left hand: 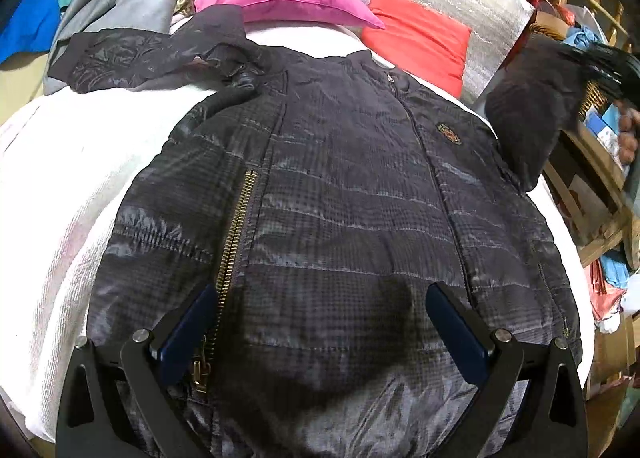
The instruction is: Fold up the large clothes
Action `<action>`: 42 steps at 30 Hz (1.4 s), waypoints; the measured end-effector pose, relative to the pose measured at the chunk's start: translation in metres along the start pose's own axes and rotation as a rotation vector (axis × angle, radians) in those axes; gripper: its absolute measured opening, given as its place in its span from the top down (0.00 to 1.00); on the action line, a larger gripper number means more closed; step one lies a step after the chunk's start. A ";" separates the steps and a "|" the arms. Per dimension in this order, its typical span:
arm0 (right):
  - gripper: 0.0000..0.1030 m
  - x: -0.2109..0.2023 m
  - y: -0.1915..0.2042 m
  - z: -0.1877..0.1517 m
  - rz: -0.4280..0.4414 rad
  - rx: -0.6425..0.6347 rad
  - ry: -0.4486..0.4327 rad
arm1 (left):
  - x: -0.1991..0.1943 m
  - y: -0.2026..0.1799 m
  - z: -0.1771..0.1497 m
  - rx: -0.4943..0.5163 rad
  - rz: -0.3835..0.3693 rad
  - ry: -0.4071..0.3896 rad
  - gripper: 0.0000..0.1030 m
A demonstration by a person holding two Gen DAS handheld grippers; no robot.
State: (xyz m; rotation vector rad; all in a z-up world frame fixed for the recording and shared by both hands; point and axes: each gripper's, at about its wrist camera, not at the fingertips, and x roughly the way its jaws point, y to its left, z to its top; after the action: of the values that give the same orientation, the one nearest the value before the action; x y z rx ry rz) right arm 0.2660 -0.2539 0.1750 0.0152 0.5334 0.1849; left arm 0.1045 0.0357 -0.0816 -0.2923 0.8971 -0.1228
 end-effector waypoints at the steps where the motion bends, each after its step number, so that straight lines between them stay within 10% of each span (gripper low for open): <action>1: 0.62 0.015 0.023 -0.014 0.050 -0.046 0.059 | 0.000 0.001 0.000 -0.004 -0.003 0.001 0.00; 3: 0.14 0.042 0.054 -0.045 0.103 -0.101 0.163 | 0.001 0.002 0.000 -0.010 -0.010 0.004 0.00; 12: 0.14 0.089 0.040 -0.121 0.116 0.013 0.332 | 0.003 0.005 0.001 -0.023 -0.026 0.008 0.00; 21: 0.14 0.101 -0.080 -0.102 0.291 0.713 0.262 | 0.005 0.007 0.003 -0.043 -0.024 0.007 0.00; 27: 0.14 0.154 -0.064 -0.112 0.289 0.841 0.355 | 0.004 0.007 0.002 -0.043 -0.023 0.005 0.00; 30: 0.19 0.170 -0.060 -0.121 0.203 0.861 0.410 | 0.004 0.008 0.003 -0.049 -0.029 0.005 0.00; 32: 0.43 0.179 -0.051 -0.115 0.155 0.807 0.408 | 0.004 0.009 0.003 -0.052 -0.032 0.004 0.00; 33: 0.77 0.184 -0.045 -0.110 0.131 0.766 0.417 | 0.005 0.009 0.003 -0.052 -0.033 0.004 0.00; 36: 0.82 0.177 -0.003 -0.075 0.075 0.518 0.342 | 0.005 0.009 0.003 -0.054 -0.037 0.004 0.00; 38: 0.82 0.163 0.029 -0.056 0.184 0.418 0.279 | 0.006 0.010 0.003 -0.058 -0.038 0.003 0.00; 39: 0.74 0.160 0.052 -0.049 0.255 0.376 0.262 | 0.006 0.010 0.003 -0.057 -0.038 0.004 0.00; 42: 0.00 0.161 0.097 -0.049 0.367 0.303 0.287 | 0.005 0.010 0.003 -0.054 -0.031 0.002 0.00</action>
State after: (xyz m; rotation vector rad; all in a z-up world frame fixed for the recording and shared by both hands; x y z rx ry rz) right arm 0.3604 -0.1311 0.0573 0.3886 0.8402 0.4672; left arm 0.1097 0.0445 -0.0869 -0.3567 0.8988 -0.1280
